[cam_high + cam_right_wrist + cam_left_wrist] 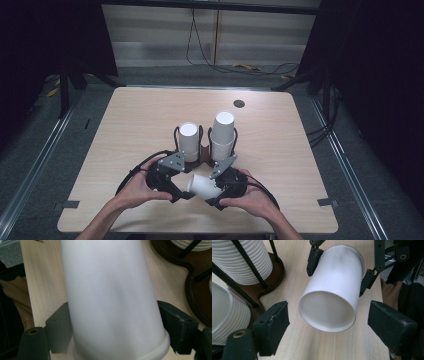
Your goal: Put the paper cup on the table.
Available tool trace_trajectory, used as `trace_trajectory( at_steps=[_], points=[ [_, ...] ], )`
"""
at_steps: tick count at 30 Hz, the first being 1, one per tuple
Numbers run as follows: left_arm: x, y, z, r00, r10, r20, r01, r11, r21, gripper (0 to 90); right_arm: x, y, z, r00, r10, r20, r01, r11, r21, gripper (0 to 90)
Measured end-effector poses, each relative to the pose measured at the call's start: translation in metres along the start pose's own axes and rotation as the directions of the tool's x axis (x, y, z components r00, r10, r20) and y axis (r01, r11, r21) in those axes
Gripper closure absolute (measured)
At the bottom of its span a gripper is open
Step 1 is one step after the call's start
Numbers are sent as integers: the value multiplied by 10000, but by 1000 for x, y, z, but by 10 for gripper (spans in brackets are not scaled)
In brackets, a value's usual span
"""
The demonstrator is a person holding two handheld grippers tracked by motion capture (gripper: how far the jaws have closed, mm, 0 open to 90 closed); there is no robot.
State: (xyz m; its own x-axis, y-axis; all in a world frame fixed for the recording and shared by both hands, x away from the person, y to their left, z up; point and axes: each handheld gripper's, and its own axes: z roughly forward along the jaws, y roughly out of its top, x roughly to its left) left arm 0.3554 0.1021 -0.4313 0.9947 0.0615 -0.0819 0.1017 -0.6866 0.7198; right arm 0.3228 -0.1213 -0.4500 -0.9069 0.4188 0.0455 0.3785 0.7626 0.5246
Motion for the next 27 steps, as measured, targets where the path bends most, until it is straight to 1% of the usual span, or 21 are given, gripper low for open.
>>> trace_trajectory(
  at_steps=[1, 3, 4, 5, 6, 7, 8, 12, 14, 15, 16, 17, 20, 25, 27],
  points=[
    [-1, 0, 0, 10000, -10, 58, 9, 9999, 119, 162, 0, 1, 1, 10000, -16, -45, 17, 9998, 179, 206],
    [-1, 0, 2, 9999, 54, 85, -55, 10000, 62, 162, 1, 2, 2, 10000, -48, -11, 48, 9998, 217, 206],
    [-1, 0, 2, 9999, 36, 115, -37, 9999, 114, 169, 1, 4, 2, 9999, -147, 8, 147, 9997, 211, 206],
    [-1, 0, 3, 9999, 21, 128, -22, 9999, 116, 169, 1, 4, 2, 9999, -147, 8, 147, 9997, 211, 206],
    [-1, 0, 4, 9998, 172, 113, -174, 9997, 157, 176, 1, 5, 1, 9998, -183, 59, 181, 9996, 231, 206],
    [-2, 1, 5, 9999, 98, 88, -100, 9997, 202, 180, 1, 7, 1, 9997, -260, 0, 260, 9993, 266, 206],
    [-2, 1, 6, 9997, 206, 91, -209, 9993, 305, 181, 1, 8, 1, 9995, -330, 13, 330, 9992, 235, 206],
    [-2, 1, 8, 9994, 337, -9, -336, 9990, 297, 183, 2, 11, 0, 9992, -412, 12, 411, 9988, 273, 206],
    [-1, 1, 9, 9996, 273, 12, -274, 9993, 241, 186, 2, 12, 1, 9987, -510, -27, 511, 9982, 304, 206],
    [-2, 1, 11, 9996, 265, 95, -268, 9990, 370, 206, 3, 12, 2, 9987, -515, -60, 517, 9981, 337, 206],
    [-2, 1, 11, 9996, 265, 95, -268, 9990, 370, 212, 3, 12, 2, 9985, -536, -68, 538, 9979, 367, 206],
    [-1, 1, 11, 9997, 246, 87, -250, 9983, 522, 203, 3, 12, 2, 9986, -517, -59, 519, 9979, 381, 206],
    [-1, 1, 13, 9997, 231, 93, -236, 9986, 479, 203, 4, 12, 3, 9981, -604, -108, 608, 9975, 348, 206],
    [-2, 1, 16, 9995, 225, 216, -239, 9974, 675, 206, 5, 12, 4, 9979, -639, -137, 643, 9973, 353, 206],
    [-2, 1, 18, 9998, 152, 150, -163, 9969, 766, 205, 6, 13, 5, 9976, -675, -179, 681, 9969, 396, 206]
  ],
)
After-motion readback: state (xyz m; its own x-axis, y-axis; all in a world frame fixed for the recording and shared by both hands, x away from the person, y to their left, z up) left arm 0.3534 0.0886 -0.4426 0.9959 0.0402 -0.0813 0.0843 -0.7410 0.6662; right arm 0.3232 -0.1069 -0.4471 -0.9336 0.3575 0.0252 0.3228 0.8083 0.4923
